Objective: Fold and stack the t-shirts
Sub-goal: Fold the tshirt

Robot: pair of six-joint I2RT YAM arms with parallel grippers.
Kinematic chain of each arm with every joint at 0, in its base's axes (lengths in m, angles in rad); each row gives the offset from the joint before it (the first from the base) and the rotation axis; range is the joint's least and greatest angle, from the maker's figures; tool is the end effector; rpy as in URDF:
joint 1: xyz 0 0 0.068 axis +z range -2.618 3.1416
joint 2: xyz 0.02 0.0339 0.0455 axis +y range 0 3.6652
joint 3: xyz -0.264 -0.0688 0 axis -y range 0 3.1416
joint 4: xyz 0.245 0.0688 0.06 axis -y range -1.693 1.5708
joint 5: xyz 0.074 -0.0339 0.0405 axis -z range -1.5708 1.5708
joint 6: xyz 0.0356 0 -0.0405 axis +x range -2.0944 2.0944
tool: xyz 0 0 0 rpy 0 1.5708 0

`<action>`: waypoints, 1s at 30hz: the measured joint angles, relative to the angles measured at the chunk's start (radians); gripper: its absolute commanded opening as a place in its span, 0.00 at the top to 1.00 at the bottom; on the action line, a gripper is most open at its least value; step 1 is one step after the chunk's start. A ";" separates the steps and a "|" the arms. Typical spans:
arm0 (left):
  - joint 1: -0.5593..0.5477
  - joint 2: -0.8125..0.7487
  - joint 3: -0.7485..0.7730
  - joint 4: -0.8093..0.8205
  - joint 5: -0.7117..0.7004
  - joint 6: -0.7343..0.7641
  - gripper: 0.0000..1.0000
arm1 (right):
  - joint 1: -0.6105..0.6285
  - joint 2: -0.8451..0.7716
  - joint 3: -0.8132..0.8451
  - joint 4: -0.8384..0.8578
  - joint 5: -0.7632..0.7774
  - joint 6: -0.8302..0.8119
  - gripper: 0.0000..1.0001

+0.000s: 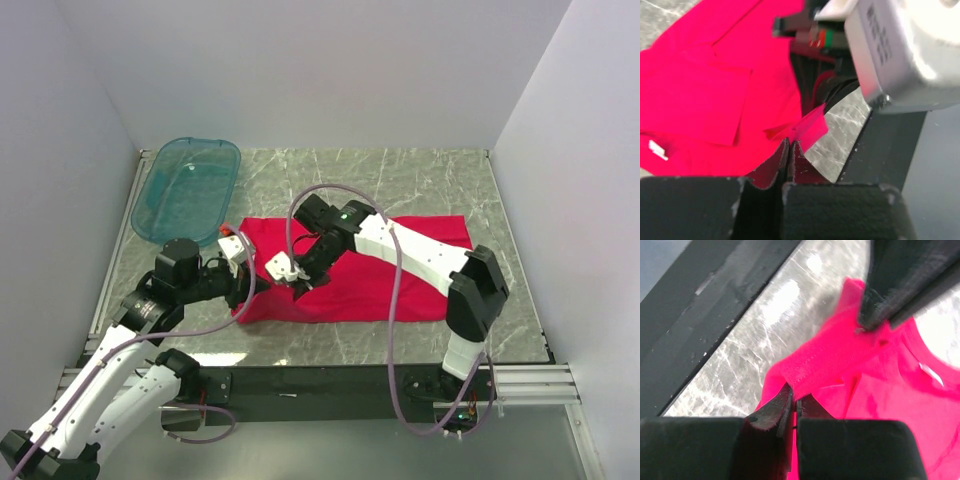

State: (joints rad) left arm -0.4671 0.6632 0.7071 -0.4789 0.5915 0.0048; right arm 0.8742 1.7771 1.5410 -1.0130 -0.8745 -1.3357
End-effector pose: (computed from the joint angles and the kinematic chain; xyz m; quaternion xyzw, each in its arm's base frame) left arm 0.1232 -0.0844 0.3031 0.3409 0.7474 -0.3570 0.4445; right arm 0.2081 0.2913 0.2811 -0.8294 0.3411 0.3737 0.2368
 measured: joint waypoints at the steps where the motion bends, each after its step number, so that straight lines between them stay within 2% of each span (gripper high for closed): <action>1: -0.001 -0.001 0.000 0.002 -0.011 0.000 0.99 | 0.000 -0.016 -0.006 0.018 0.016 0.040 1.00; 4: -0.002 0.000 0.000 0.004 -0.040 -0.010 0.99 | 0.000 -0.041 0.002 0.046 0.072 0.153 1.00; 8: -0.002 0.000 0.000 0.013 -0.078 -0.027 0.99 | 0.008 -0.023 0.093 0.015 0.170 0.296 1.00; 18: -0.002 -0.016 0.000 0.006 -0.129 -0.054 1.00 | 0.118 -0.019 0.101 -0.029 0.362 0.459 0.92; 24: -0.004 -0.013 0.000 0.008 -0.150 -0.066 0.99 | 0.121 -0.019 0.101 -0.037 0.370 0.510 0.89; 30: -0.009 -0.030 -0.002 0.011 -0.153 -0.077 0.99 | 0.121 -0.018 0.101 -0.068 0.249 0.534 0.85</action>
State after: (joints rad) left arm -0.4759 0.6331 0.7048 -0.4679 0.4389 -0.0723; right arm 0.9955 1.7588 1.6424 -1.0813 -0.6258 -0.8021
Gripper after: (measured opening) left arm 0.012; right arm 0.135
